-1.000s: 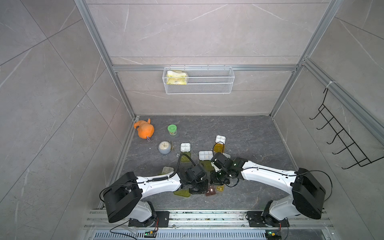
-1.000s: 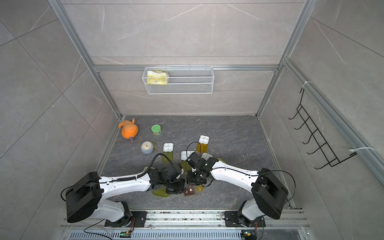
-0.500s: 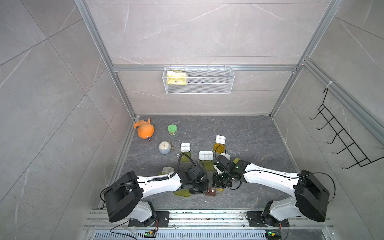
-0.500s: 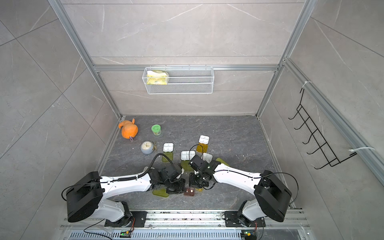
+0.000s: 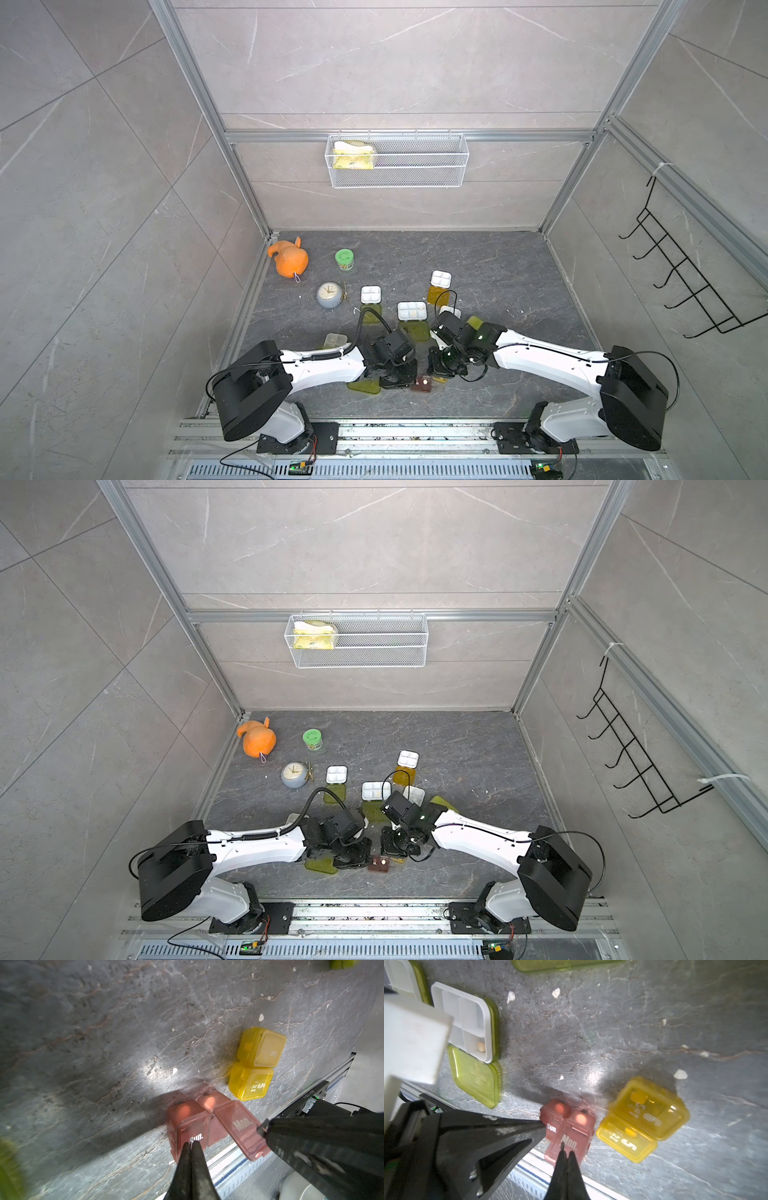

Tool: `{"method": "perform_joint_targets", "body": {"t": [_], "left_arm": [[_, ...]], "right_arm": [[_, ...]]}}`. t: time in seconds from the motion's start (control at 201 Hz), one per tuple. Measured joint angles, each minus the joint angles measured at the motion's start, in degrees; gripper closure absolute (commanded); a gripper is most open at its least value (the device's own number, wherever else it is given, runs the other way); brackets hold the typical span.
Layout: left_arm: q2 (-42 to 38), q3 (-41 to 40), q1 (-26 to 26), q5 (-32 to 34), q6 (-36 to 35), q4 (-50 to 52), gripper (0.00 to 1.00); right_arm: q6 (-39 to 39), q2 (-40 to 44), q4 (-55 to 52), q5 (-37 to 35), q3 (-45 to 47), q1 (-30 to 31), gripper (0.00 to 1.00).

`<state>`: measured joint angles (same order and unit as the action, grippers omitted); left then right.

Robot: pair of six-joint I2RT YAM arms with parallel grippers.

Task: Close pillboxes
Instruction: Close the lid on the pillbox.

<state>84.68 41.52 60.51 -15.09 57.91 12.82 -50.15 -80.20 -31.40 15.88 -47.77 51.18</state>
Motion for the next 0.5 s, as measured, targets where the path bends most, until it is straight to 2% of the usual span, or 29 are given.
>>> {"method": "perform_joint_targets", "body": {"t": [0.498], "left_arm": [[1.97,0.02,0.26,-0.87,1.46,-3.43,1.00]], "right_arm": [[-0.02,1.03,0.35,0.04,1.68,0.00,1.00]]}}
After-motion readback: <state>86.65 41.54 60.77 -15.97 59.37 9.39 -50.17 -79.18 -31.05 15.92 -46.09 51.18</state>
